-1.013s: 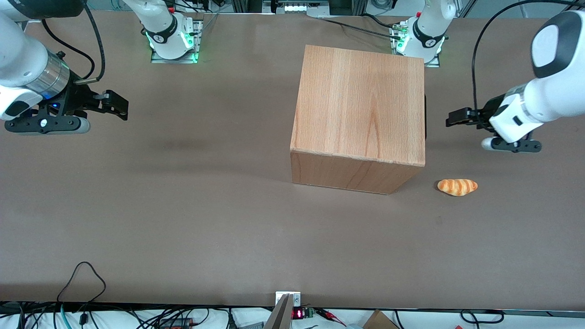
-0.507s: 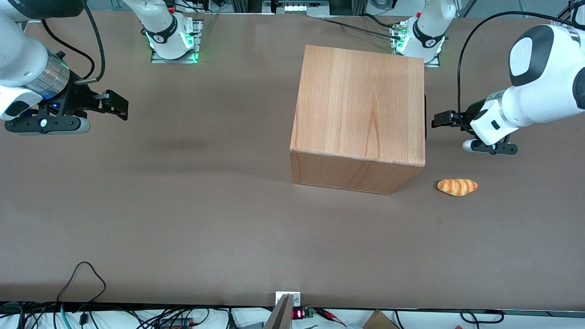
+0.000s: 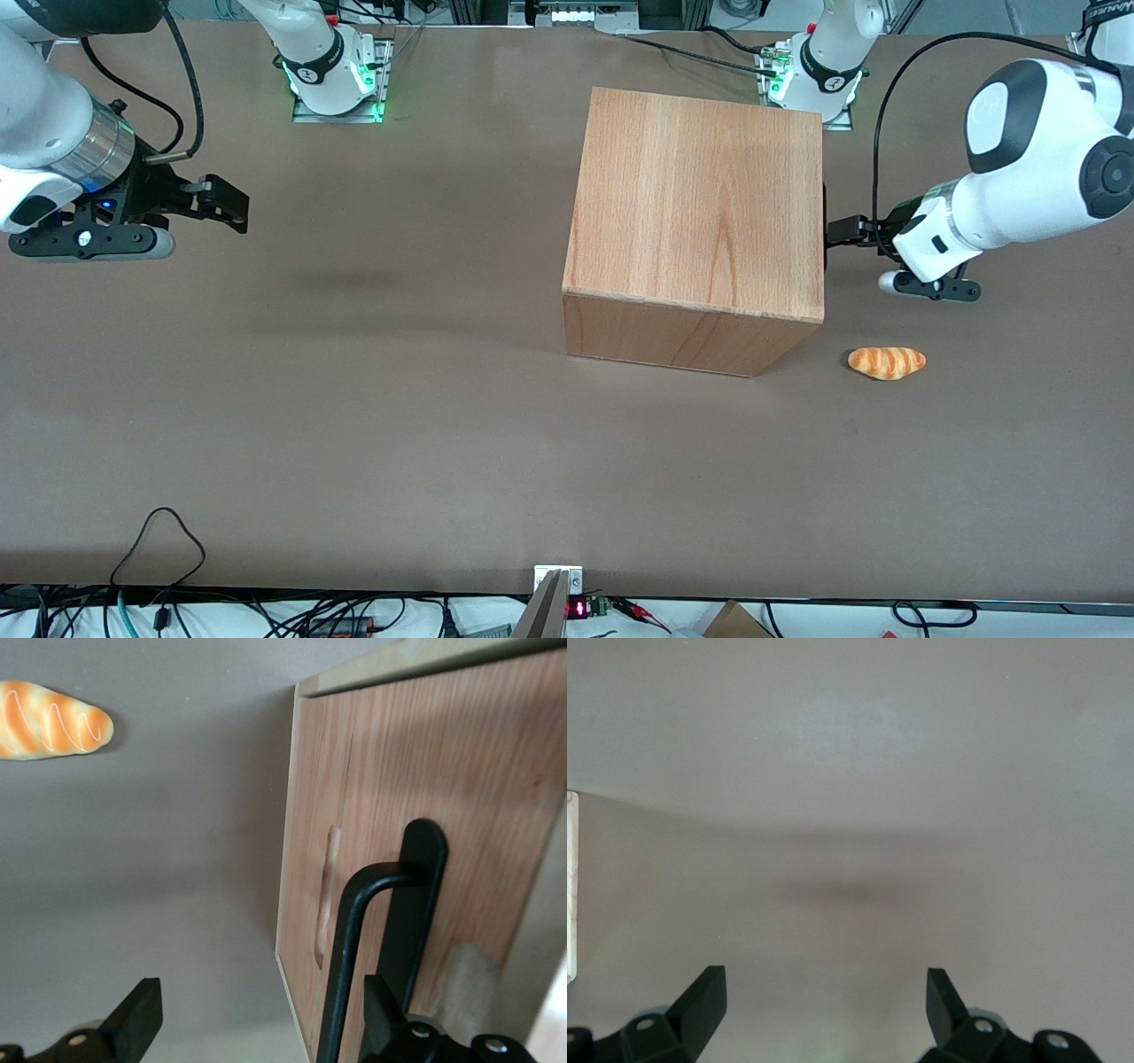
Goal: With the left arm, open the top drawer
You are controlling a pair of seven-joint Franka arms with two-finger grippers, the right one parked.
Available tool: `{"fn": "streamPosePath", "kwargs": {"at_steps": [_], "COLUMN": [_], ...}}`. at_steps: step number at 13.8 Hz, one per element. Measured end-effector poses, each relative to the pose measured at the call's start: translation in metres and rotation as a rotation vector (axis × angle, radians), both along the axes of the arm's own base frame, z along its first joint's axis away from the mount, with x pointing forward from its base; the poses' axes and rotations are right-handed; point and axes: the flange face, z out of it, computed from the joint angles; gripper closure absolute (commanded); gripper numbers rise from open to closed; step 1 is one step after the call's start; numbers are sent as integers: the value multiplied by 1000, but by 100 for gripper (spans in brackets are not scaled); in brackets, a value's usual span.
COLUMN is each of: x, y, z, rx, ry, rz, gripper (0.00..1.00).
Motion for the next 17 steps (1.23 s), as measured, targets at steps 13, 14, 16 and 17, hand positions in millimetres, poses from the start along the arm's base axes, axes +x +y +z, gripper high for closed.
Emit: {"fn": "streamPosePath", "kwargs": {"at_steps": [13, 14, 16, 17], "x": [-11, -11, -12, -12], "y": [-4, -4, -4, -3], "z": [-29, -31, -32, -32], "rx": [-9, -9, -11, -13], "ry": [5, 4, 3, 1], "rz": [-48, -51, -58, -64], "gripper": [0, 0, 0, 0]}}
